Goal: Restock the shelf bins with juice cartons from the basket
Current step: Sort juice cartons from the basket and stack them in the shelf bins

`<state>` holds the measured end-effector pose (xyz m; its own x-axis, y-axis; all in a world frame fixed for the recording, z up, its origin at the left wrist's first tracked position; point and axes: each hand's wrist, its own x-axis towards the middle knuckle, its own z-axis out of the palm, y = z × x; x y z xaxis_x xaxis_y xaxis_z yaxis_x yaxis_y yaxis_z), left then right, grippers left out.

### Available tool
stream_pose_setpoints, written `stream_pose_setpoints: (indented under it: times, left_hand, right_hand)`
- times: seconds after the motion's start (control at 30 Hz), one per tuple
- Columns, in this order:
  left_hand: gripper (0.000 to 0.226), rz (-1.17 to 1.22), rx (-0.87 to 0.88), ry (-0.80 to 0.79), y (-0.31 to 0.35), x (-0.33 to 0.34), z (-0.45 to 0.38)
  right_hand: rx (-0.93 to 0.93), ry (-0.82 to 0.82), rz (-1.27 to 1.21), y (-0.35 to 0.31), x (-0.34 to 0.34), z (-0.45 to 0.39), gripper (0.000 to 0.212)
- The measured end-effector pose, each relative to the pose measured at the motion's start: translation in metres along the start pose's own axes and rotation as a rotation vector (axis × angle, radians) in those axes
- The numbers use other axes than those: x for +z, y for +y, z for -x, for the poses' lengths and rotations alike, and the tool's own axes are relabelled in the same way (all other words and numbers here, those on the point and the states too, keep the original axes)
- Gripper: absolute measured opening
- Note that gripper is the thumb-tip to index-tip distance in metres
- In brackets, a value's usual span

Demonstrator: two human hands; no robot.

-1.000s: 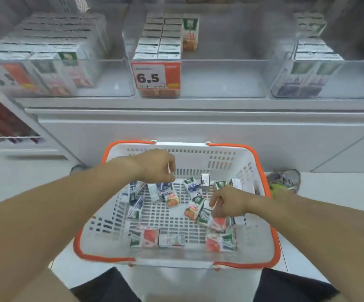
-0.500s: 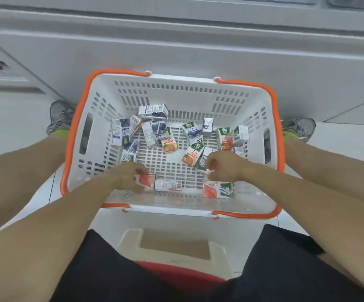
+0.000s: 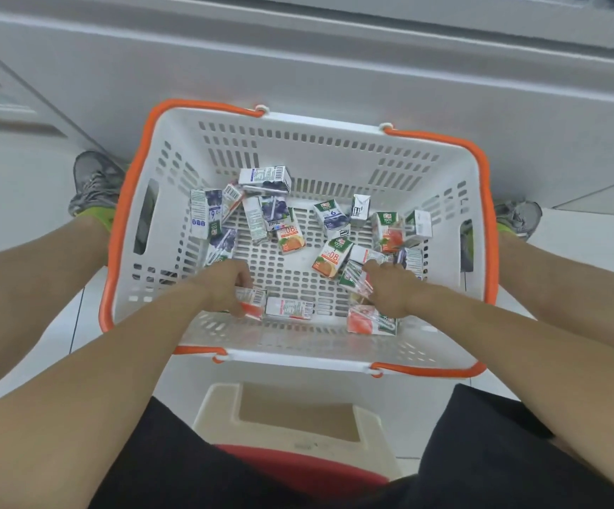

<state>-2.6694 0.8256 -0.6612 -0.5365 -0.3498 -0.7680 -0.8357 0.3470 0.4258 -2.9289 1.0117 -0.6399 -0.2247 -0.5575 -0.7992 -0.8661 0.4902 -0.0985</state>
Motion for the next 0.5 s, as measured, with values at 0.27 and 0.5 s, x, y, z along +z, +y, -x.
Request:
stream_pose_setpoints:
  times: [0.27, 0.5]
  left_hand:
    - [0.066, 0.593, -0.106, 0.065, 0.012, -0.003, 0.013]
    - [0.037, 1.127, -0.132, -0.104, 0.058, -0.011, 0.040]
  right_hand:
    - [0.019, 0.062, 0.058, 0.001, 0.010, -0.008, 0.052]
    - [-0.039, 0.050, -0.129, -0.009, -0.007, 0.004, 0.041]
